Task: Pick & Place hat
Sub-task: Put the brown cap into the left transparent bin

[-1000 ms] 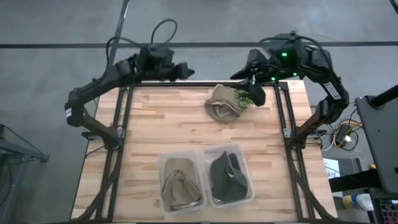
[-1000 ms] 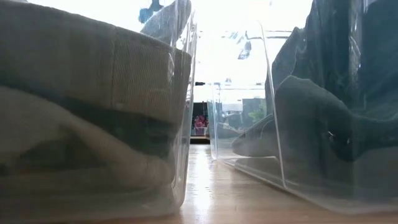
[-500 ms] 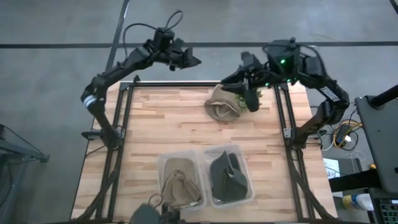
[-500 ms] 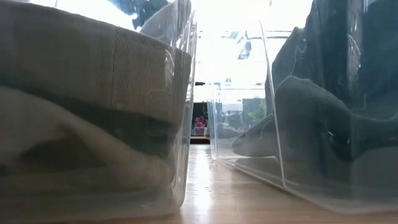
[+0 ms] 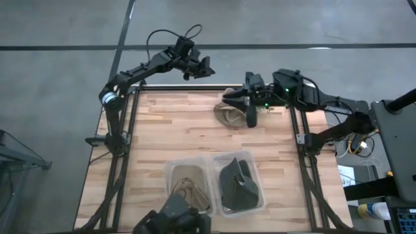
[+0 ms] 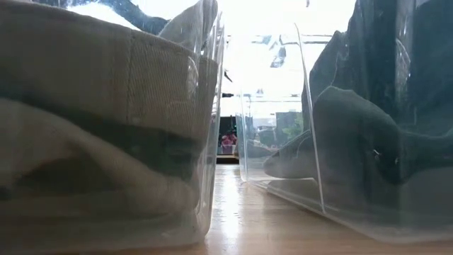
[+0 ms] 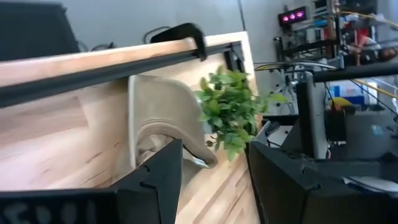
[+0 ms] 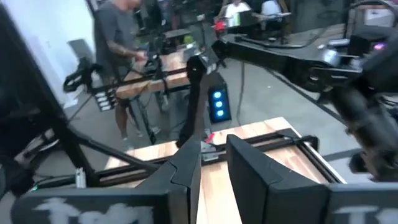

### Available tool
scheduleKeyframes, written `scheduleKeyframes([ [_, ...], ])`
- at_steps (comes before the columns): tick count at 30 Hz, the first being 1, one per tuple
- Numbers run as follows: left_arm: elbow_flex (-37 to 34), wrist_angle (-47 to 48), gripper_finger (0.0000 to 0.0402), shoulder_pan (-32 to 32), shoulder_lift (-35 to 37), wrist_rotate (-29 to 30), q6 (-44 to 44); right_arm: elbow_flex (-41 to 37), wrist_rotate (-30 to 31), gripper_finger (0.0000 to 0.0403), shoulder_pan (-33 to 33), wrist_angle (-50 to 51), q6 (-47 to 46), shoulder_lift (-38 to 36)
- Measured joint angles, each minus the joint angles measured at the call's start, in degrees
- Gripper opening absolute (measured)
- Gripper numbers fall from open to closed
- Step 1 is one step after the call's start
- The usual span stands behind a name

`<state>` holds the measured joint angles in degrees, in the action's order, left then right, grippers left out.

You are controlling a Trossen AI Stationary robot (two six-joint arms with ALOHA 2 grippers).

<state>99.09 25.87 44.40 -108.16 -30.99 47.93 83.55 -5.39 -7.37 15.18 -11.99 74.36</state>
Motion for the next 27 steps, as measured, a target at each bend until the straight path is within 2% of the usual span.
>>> scheduleKeyframes([
  [4,0.0,-0.6,0.0179,-0.8,-2.5,0.0,3.3,-8.6,2.8,0.0068,-0.1,-2.5,-2.1,-5.8],
  [10,0.0,-4.6,0.0179,-3.9,-4.8,-0.9,8.6,-16.8,3.0,0.0075,-0.1,-2.6,-5.8,-13.0],
  [16,0.0,-12.0,0.0179,-6.0,-6.4,1.2,13.6,-23.1,5.3,0.0079,-0.1,-2.7,-7.8,-20.6],
  [21,0.0,-12.4,0.0179,-7.1,-5.3,0.0,13.6,-27.2,5.7,0.0070,-0.1,-2.5,-11.6,-25.6],
  [27,1.0,-12.7,0.0179,-6.9,-4.5,2.7,13.3,-30.7,5.6,0.0071,-0.1,-2.1,-20.8,-28.0],
])
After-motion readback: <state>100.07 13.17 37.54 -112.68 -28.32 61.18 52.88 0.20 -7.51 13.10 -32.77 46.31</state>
